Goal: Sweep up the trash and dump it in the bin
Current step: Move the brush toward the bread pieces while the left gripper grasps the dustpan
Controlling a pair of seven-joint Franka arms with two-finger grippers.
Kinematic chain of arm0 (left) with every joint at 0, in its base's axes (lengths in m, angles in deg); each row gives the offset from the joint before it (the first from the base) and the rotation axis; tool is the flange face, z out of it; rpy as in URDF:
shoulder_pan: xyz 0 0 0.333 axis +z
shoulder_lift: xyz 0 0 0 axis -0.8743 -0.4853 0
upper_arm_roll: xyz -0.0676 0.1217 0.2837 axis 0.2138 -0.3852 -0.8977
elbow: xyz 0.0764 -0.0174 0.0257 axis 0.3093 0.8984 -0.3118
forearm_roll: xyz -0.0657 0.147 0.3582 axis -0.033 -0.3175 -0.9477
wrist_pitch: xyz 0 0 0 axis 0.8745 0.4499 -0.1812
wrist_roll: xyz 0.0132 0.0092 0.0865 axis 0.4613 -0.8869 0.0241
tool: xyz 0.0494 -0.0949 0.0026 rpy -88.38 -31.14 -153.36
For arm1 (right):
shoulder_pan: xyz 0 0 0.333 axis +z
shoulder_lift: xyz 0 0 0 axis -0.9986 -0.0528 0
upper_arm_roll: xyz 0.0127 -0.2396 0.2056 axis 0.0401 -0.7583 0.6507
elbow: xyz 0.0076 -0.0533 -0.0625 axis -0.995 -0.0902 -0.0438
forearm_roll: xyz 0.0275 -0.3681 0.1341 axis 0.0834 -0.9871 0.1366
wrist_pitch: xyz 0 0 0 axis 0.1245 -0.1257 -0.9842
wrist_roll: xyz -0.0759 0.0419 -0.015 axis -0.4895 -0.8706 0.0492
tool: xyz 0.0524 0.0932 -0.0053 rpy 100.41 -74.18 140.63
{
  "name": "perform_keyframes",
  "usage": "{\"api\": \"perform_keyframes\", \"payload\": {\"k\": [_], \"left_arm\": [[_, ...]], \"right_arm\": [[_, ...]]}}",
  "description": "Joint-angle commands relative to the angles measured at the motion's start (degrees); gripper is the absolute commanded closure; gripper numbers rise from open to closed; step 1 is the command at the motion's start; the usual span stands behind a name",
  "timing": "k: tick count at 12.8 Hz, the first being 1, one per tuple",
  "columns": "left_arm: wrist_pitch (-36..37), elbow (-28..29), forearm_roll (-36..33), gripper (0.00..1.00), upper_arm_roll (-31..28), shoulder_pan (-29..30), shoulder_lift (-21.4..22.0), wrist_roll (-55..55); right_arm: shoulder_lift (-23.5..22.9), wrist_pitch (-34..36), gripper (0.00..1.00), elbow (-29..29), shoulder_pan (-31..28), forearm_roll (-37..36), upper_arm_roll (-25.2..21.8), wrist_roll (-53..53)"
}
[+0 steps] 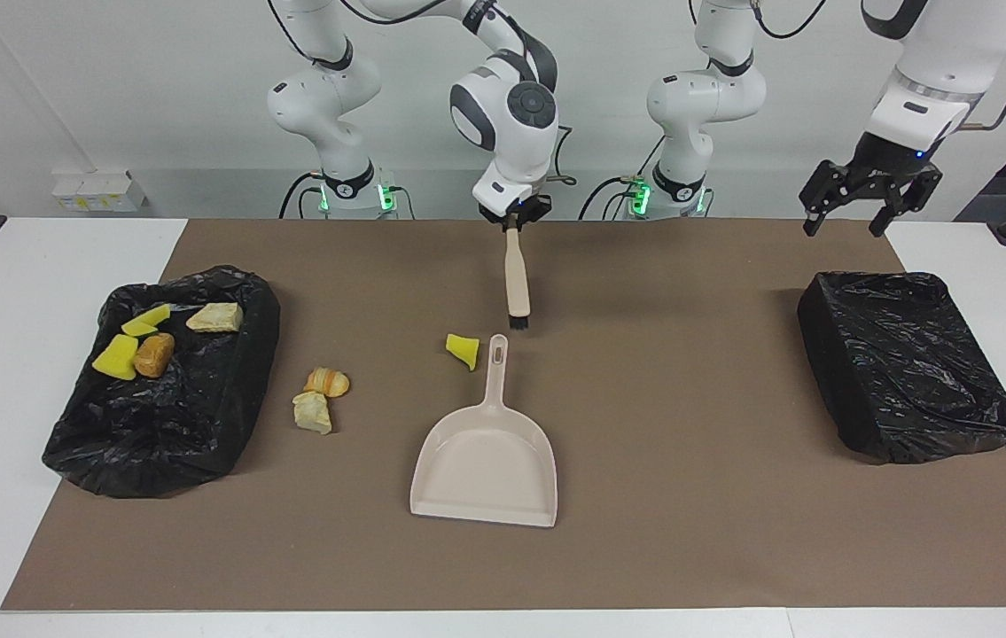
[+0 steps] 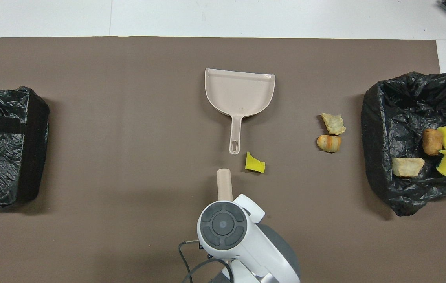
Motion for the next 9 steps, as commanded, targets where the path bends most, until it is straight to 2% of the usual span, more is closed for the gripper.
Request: {"api": "perform_keyframes", "payload": {"k": [1, 4, 9], "left_arm": [[-7.0, 0.9, 0.3, 0.0, -0.5, -3.7, -2.4, -0.9], [-14.0, 0.3, -0.1, 0.0, -0.5, -9.8, -7.6, -9.9], [-18.6, -1.1, -2.3, 0.0, -0.3, -21.5, -16.2, -13.4]], "right_arm": [[3.8, 4.0, 1.0, 2.2, -6.2, -1.2, 0.1, 0.2], [2.9, 9.9, 1.0, 8.9, -11.2, -6.8, 0.3, 0.9], [1.0, 9.3, 1.0, 9.5, -21.9, -15.4, 0.2, 14.0]]}}
